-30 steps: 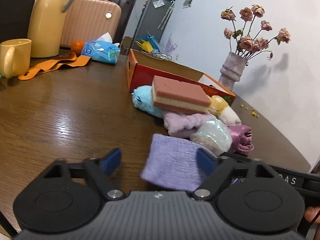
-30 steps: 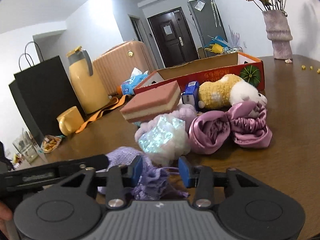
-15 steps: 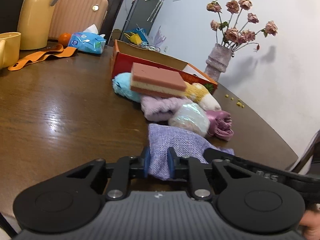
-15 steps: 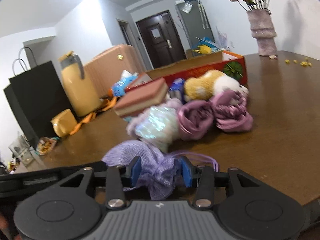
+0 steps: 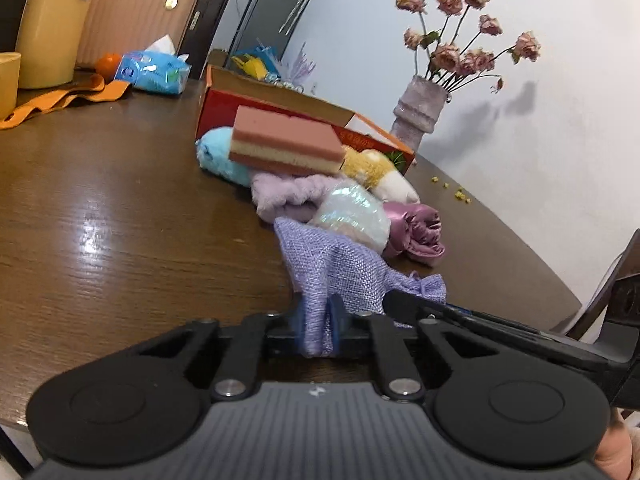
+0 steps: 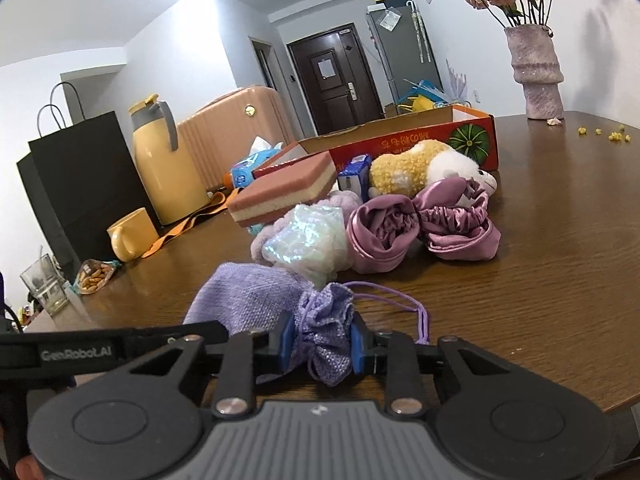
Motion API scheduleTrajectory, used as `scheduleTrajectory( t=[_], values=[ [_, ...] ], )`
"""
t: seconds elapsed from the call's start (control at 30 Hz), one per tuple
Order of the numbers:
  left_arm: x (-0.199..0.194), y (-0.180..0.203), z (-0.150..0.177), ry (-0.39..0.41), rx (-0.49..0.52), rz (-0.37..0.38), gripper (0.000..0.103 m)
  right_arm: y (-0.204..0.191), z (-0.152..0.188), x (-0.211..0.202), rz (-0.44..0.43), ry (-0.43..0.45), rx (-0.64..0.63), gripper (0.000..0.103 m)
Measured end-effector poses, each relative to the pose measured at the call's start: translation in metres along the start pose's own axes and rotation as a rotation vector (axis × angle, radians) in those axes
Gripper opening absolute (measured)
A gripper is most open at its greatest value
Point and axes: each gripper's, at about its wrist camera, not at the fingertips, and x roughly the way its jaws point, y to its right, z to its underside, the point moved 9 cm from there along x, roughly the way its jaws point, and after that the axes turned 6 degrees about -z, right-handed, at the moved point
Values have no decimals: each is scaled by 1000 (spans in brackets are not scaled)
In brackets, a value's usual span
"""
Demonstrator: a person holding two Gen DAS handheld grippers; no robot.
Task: Organize soft objects
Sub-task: 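Carry the lavender sachet into the cardboard box and open both tools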
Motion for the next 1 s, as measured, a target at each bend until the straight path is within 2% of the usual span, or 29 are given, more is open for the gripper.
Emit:
scheduleTrajectory(
  t=[0.07,0.13,0.23,0.33,0.43,0.57,0.6,0.67,0.77,0.83,0.87,0.9,0.93,0.97,1.0],
  values=[
    [-11,6,-8,29,11,23,9,-5,-7,-8,-36,16,-12,26],
    [-22,14,-21,69,46,49,9,-14,-19,-21,-50,69,-75,26],
    [-29,25,-55,115,75,80,9,-23,-51,-32,-62,143,-137,26],
    [-13,29,-107,148,83,98,9,-18,-102,-20,-91,171,-151,26],
    [28,25,-175,165,75,89,8,-1,-173,22,-111,160,-154,26],
    [123,-3,-260,89,46,-25,8,33,-257,131,-98,-1,-147,26],
    [147,-10,-274,63,46,-41,9,43,-271,160,-84,-46,-136,26],
    [192,-27,-294,27,46,-74,9,57,-290,218,-29,-150,-190,26],
    [253,-53,-301,-63,69,-166,9,73,-300,292,-5,-284,-214,26],
    [280,-68,-295,-125,83,-218,10,88,-297,333,-2,-362,-169,27],
    [291,-73,-291,-160,82,-222,11,94,-295,347,-7,-387,-139,29],
    [294,-78,-286,-165,79,-219,14,100,-293,357,-7,-405,-104,30],
    [296,-81,-284,-157,89,-226,24,105,-289,365,7,-427,-78,33],
    [297,-84,-282,-146,106,-232,23,108,-286,369,17,-442,-69,40],
    [296,-85,-284,-137,111,-224,32,108,-282,372,12,-448,-73,46]
  ],
)
